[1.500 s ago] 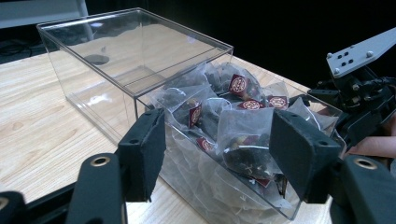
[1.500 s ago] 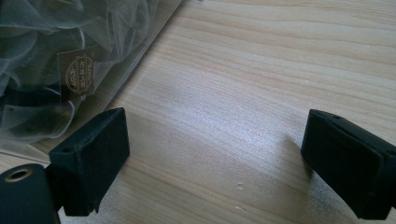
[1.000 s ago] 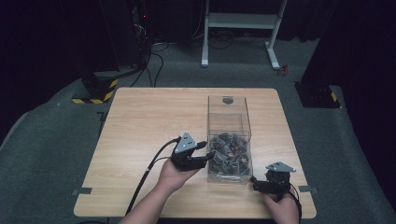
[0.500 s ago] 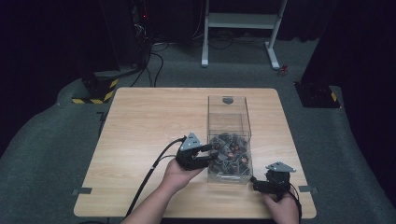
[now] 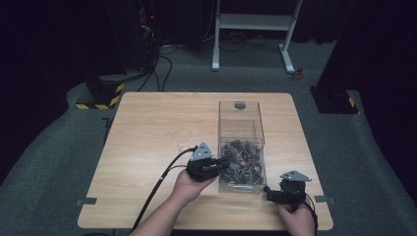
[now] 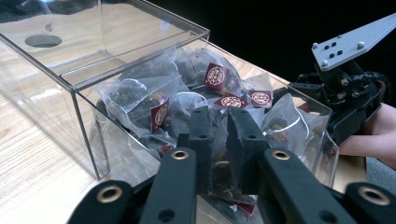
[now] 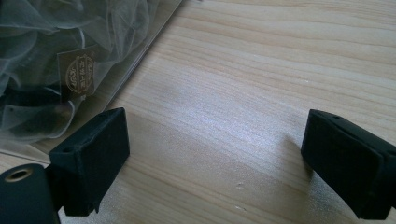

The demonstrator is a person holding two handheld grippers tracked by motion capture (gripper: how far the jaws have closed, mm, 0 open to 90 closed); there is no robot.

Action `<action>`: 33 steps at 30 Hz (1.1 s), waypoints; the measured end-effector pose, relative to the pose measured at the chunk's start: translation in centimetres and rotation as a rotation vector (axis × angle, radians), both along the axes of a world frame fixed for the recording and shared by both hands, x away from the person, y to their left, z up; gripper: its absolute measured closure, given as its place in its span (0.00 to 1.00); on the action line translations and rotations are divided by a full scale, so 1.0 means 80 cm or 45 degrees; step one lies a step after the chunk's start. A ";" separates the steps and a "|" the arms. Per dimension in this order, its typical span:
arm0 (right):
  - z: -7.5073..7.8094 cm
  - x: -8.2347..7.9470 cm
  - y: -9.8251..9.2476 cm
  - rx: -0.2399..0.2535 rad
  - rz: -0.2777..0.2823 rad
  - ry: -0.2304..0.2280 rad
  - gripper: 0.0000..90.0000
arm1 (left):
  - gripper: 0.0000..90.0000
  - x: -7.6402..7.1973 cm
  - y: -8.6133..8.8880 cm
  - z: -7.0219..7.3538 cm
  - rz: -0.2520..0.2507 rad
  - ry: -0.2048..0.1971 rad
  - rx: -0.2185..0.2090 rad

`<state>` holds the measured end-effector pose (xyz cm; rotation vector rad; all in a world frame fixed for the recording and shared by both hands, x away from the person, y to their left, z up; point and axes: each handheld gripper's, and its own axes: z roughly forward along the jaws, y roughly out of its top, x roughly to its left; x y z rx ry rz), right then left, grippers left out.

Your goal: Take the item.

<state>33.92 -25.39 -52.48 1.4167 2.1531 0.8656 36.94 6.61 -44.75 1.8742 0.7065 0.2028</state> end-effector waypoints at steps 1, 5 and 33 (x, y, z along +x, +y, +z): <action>0.000 0.000 0.000 0.000 0.000 0.000 0.09 | 0.93 -0.001 0.000 0.000 0.003 0.003 -0.006; 0.000 0.000 0.000 0.000 0.001 -0.001 0.09 | 0.98 -0.002 0.001 0.000 0.004 -0.012 -0.007; 0.000 0.000 0.000 0.001 -0.002 0.001 0.09 | 1.00 -0.011 0.012 0.011 0.033 -0.068 -0.079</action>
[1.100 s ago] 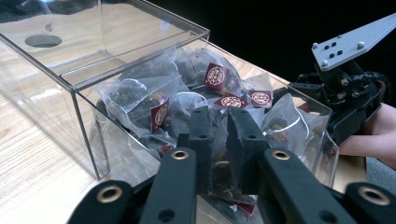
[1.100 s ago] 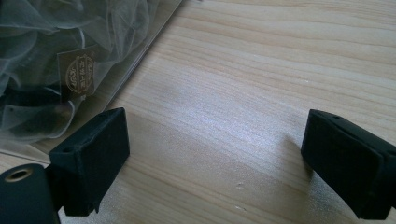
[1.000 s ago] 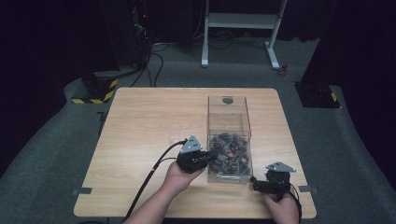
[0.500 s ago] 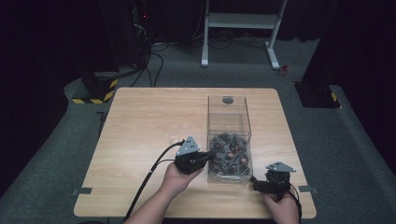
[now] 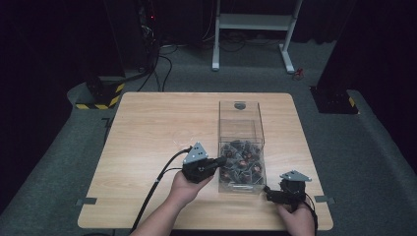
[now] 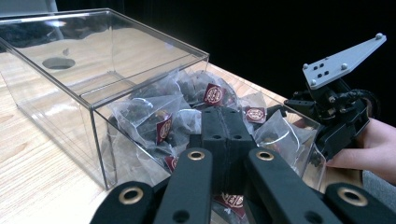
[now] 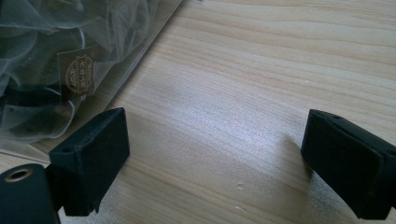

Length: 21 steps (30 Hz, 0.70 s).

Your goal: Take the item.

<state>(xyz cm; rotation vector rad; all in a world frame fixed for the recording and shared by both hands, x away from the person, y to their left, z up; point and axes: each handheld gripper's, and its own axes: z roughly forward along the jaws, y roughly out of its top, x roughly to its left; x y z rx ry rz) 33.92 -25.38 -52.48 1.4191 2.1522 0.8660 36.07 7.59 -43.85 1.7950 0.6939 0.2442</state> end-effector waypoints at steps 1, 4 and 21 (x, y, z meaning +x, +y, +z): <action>0.000 0.000 0.000 -0.002 0.003 -0.002 0.09 | 1.00 0.000 0.000 0.001 0.000 -0.002 -0.007; 0.000 0.000 0.000 -0.001 0.002 -0.001 0.09 | 1.00 -0.001 0.001 0.002 0.004 -0.004 -0.012; 0.000 0.000 0.000 0.000 0.000 0.000 0.09 | 1.00 -0.005 0.012 0.013 0.026 -0.036 -0.042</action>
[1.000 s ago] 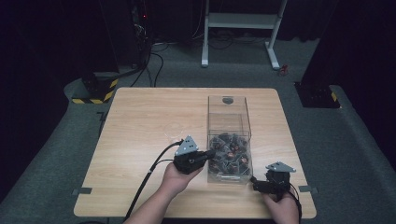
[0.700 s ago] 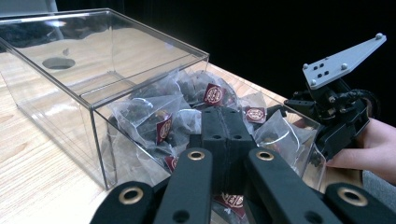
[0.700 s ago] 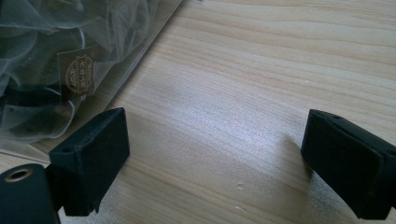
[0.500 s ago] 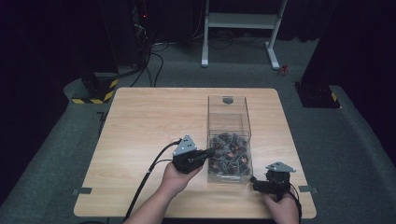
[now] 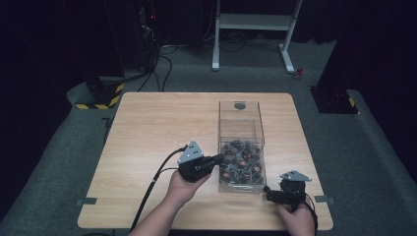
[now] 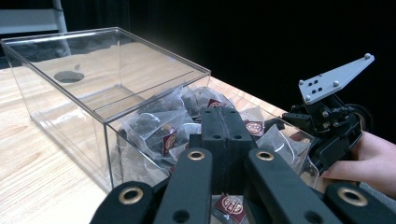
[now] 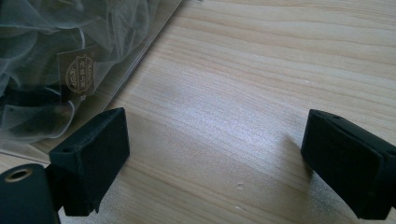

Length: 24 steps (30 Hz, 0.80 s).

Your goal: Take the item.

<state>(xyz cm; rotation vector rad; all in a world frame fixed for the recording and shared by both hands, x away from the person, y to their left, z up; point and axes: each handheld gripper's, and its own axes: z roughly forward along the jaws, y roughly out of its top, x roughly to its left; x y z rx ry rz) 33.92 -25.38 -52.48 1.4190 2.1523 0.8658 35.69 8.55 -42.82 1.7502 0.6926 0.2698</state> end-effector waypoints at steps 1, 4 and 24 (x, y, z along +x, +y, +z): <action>0.000 0.000 0.000 0.000 0.000 0.000 0.09 | 1.00 0.000 0.000 0.000 0.000 0.000 0.000; 0.000 0.000 0.000 0.000 0.000 0.000 0.09 | 1.00 -0.001 0.003 0.002 0.007 -0.004 -0.002; 0.000 0.000 0.000 0.000 0.000 0.000 0.09 | 1.00 -0.002 0.026 0.005 0.057 -0.023 -0.013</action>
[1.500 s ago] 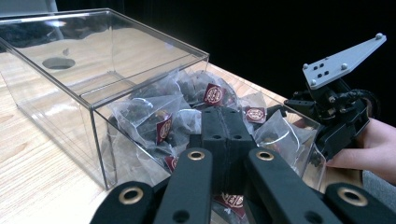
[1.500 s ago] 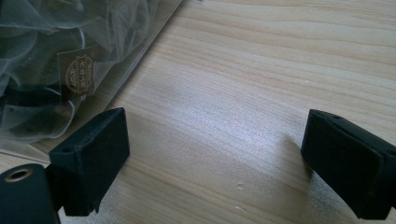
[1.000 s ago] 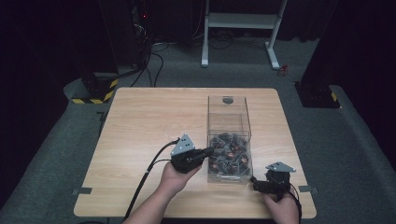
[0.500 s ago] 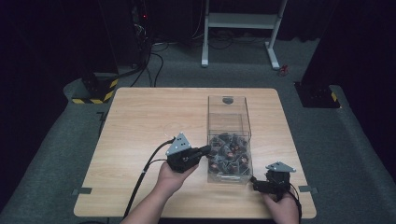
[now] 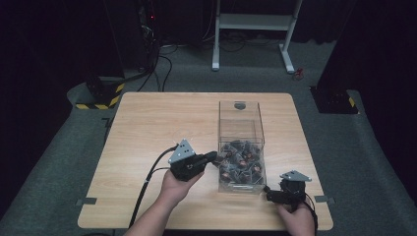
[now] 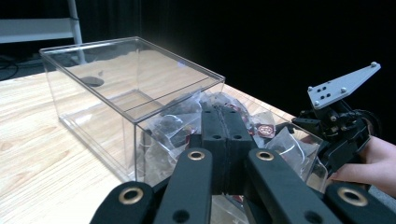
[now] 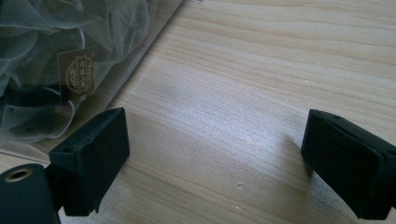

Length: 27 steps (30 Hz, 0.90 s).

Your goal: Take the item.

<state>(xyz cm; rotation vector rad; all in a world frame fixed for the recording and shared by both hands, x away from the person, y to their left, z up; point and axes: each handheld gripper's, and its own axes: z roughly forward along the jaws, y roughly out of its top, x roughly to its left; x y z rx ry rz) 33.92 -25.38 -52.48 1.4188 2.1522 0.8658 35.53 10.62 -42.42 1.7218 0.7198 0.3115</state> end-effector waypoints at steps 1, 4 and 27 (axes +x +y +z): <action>0.000 0.000 0.000 -0.001 0.002 -0.001 0.09 | 1.00 0.000 0.002 0.000 0.002 0.000 0.003; 0.000 0.000 0.000 -0.003 0.005 -0.003 0.09 | 1.00 0.001 0.008 -0.001 0.018 -0.002 0.003; 0.000 0.000 0.000 0.000 0.002 0.001 0.09 | 1.00 0.007 0.057 -0.005 0.149 0.007 0.000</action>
